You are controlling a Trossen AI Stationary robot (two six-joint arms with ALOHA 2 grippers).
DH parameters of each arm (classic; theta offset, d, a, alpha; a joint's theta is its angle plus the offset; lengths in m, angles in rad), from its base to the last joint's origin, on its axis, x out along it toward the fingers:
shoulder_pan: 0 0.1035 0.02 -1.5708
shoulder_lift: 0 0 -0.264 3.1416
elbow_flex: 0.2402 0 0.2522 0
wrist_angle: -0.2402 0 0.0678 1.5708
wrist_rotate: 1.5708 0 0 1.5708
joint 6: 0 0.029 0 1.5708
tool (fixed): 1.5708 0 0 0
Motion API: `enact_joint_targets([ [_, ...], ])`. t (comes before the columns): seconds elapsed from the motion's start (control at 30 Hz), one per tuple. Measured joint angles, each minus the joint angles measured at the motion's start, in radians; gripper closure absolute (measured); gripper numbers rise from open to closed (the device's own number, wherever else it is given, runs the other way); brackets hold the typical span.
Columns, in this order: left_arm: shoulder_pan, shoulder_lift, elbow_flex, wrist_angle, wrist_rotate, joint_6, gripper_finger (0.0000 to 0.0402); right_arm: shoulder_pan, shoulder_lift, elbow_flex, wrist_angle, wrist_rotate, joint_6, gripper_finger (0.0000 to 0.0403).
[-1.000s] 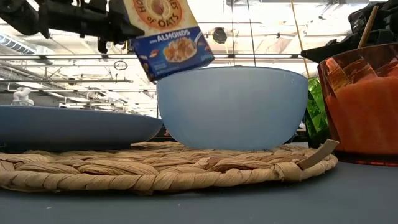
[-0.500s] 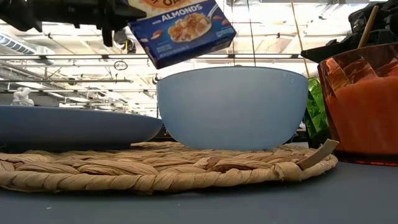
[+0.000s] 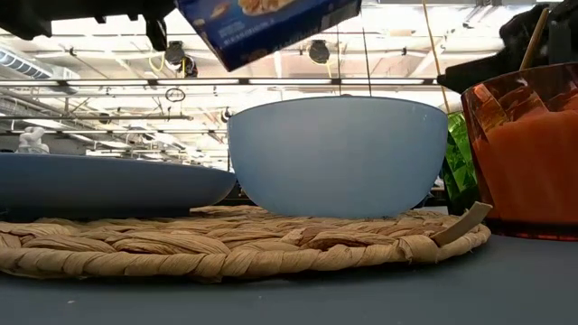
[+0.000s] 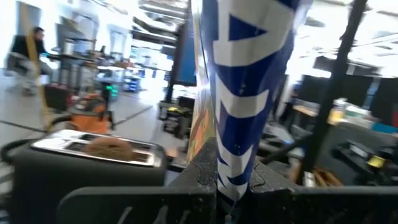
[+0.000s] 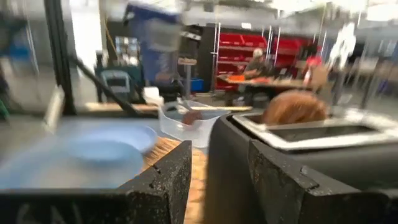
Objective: Arrange a breakfast setting
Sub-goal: Pour the cereal from the cereal box into the blue bowl on the table mat
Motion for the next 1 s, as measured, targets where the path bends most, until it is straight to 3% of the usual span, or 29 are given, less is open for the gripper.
enact_joint_targets([
  [0.13, -0.032, 0.000, 0.000, -0.001, 0.068, -0.019, 0.0399, 0.000, 0.000, 0.000, 0.000, 0.001, 0.282, 0.0252],
  [0.27, -0.067, 0.000, 0.000, -0.003, 0.103, -0.025, 0.0399, 0.000, 0.000, 0.000, 0.000, 0.001, 0.433, 0.0252],
  [0.83, -0.090, 0.000, 0.000, -0.004, 0.095, -0.025, 0.0399, 0.000, 0.000, 0.000, 0.000, 0.039, 0.443, 0.0252],
  [1.0, -0.090, 0.001, 0.000, -0.009, 0.094, -0.025, 0.0399, 0.000, 0.000, 0.000, 0.000, 0.058, 0.438, 0.0232],
])
